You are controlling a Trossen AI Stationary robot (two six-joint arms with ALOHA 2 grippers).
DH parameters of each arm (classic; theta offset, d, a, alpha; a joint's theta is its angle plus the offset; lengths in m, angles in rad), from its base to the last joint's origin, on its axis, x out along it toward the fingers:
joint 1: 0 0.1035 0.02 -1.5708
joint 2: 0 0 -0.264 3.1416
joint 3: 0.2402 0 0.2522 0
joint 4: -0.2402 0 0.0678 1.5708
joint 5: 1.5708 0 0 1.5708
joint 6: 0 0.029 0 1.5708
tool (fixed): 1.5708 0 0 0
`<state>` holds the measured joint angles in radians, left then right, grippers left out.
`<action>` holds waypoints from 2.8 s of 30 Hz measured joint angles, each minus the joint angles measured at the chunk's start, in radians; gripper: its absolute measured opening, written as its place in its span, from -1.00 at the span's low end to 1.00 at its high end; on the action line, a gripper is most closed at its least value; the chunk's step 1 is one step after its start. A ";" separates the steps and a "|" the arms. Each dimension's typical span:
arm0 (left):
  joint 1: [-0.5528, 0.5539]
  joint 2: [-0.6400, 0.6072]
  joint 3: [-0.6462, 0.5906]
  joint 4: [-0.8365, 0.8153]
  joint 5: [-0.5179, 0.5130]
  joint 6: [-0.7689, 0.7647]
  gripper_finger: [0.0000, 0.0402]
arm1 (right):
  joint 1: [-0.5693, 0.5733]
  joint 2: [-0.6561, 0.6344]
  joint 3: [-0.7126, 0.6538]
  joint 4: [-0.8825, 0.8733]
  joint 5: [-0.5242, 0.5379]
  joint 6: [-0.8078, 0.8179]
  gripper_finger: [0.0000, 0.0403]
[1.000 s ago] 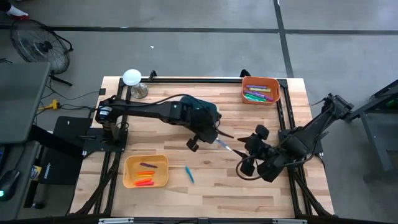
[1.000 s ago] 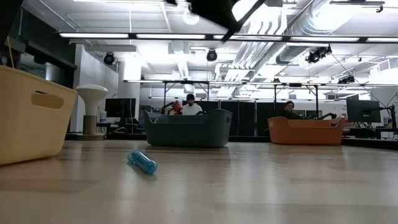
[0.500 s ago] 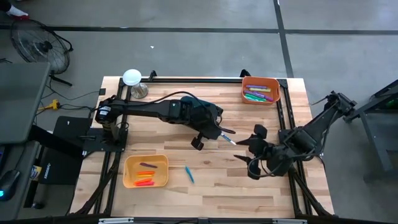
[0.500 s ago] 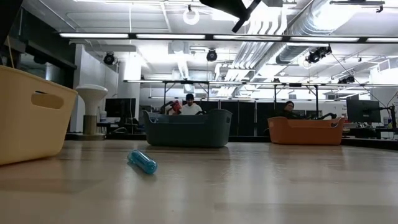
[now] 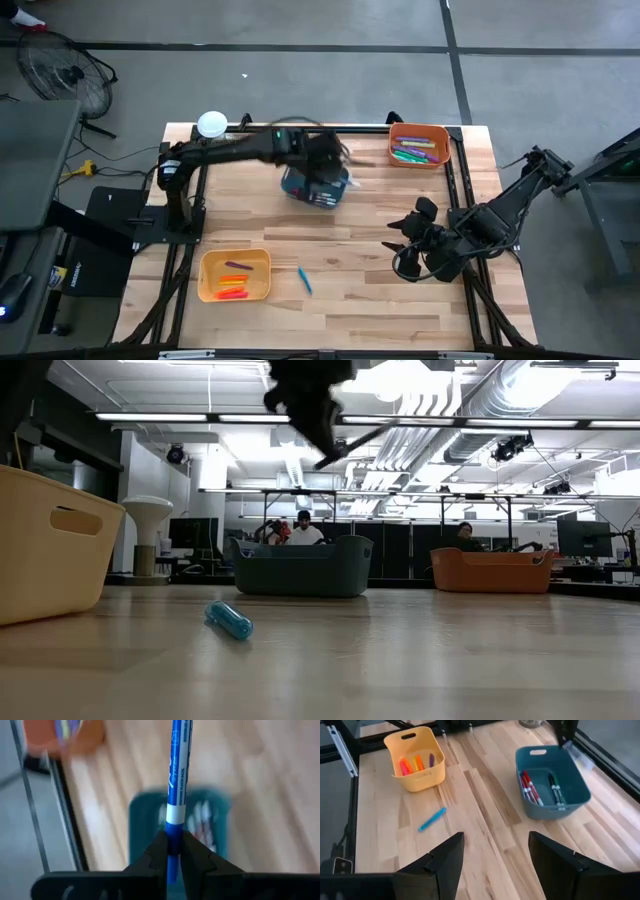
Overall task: Pick & Place Markers
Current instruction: Put the blue marker pen into the blue bin, then put the blue pen into the yellow bin
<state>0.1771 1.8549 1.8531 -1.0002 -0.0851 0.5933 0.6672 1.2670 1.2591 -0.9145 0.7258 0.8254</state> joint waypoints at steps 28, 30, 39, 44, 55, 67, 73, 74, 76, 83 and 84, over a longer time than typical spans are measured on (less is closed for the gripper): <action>0.171 0.277 0.000 -0.192 0.121 0.130 -0.90 | 0.000 -0.001 0.000 -0.034 0.057 0.057 0.05; 0.171 0.277 0.000 -0.187 0.121 0.136 -0.90 | 0.000 -0.001 0.000 -0.039 0.057 0.057 0.05; 0.170 0.277 0.000 -0.177 0.121 0.117 -0.68 | 0.000 -0.001 0.000 -0.054 0.053 0.048 0.05; 0.169 0.277 0.000 -0.181 0.121 0.104 -0.50 | 0.000 -0.001 0.000 -0.076 0.045 0.046 0.05; 0.168 0.277 -0.001 -0.303 0.165 -0.053 -0.48 | 0.001 -0.001 0.000 -0.085 0.012 0.039 0.05; 0.099 0.232 -0.001 -0.379 0.309 -0.206 -0.47 | 0.000 -0.001 0.000 -0.100 -0.001 -0.006 0.05; 0.019 0.182 -0.001 -0.374 0.288 -0.326 -0.47 | 0.000 -0.001 0.000 -0.100 -0.002 -0.022 0.05; 0.004 0.173 -0.002 -0.378 0.281 -0.364 -0.47 | 0.000 -0.001 0.000 -0.102 -0.002 -0.022 0.05; -0.028 0.156 -0.001 -0.374 0.269 -0.455 -0.47 | 0.000 -0.001 0.000 -0.103 -0.002 -0.022 0.05; -0.173 0.118 0.000 -0.321 0.213 -0.861 -0.47 | 0.000 -0.001 0.000 -0.133 -0.004 -0.022 0.05; -0.199 0.117 -0.003 -0.328 0.193 -0.925 -0.47 | 0.000 -0.001 0.000 -0.141 -0.004 -0.022 0.05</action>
<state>-0.0220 1.9720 1.8501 -1.3286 0.1077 -0.3317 0.6674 1.2659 1.2587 -1.0554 0.7219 0.8036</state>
